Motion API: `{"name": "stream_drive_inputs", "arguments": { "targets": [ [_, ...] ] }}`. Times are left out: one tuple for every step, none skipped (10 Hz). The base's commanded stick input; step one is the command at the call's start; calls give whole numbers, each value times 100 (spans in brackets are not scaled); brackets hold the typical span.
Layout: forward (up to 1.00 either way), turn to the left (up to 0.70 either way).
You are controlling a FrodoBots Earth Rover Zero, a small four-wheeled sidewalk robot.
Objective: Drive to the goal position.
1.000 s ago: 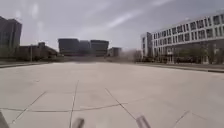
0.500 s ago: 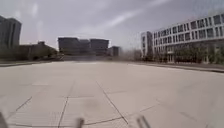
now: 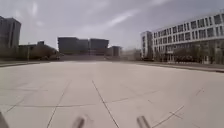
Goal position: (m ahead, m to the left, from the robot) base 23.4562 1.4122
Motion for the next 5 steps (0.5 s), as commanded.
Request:
{"name": "stream_drive_inputs", "arguments": {
  "targets": [
    [70, 0],
    [70, 0],
    [70, 0],
    [70, 0],
    [70, 0]
  ]
}}
